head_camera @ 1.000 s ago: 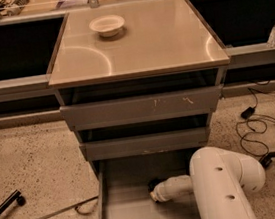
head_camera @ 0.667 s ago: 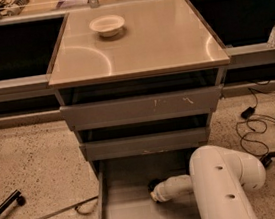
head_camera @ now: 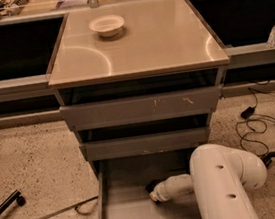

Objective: Pick rxbar chocolate from bottom drawer and place on counter

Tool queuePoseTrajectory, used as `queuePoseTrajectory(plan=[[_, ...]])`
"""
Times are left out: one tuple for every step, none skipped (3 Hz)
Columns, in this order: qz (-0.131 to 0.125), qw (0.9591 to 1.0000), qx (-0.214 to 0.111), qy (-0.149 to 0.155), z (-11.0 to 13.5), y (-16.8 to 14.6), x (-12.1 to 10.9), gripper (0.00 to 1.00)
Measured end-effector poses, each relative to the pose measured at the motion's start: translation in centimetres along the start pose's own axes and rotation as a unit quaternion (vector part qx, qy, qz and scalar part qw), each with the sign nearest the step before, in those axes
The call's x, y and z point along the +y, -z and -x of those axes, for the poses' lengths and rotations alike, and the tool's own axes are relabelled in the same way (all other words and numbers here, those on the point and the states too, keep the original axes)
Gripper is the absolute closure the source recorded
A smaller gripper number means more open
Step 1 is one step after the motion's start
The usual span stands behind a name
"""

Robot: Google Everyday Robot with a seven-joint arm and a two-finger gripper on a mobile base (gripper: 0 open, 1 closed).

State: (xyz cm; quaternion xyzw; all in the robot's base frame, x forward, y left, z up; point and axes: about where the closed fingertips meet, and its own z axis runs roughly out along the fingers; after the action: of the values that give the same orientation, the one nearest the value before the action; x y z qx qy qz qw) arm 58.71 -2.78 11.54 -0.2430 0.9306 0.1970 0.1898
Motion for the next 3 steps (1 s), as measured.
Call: queuePoseTrajectory(plan=[[0.02, 0.9996, -0.016, 0.015, -0.9, 2.3, 1.1, 1.0], [0.092, 0.9914, -0.023, 0.091, -3.5, 7.0, 7.8, 1.0], [0.122, 0.9861, -0.041, 0.105, -4.2, 8.5, 10.8, 1.0]])
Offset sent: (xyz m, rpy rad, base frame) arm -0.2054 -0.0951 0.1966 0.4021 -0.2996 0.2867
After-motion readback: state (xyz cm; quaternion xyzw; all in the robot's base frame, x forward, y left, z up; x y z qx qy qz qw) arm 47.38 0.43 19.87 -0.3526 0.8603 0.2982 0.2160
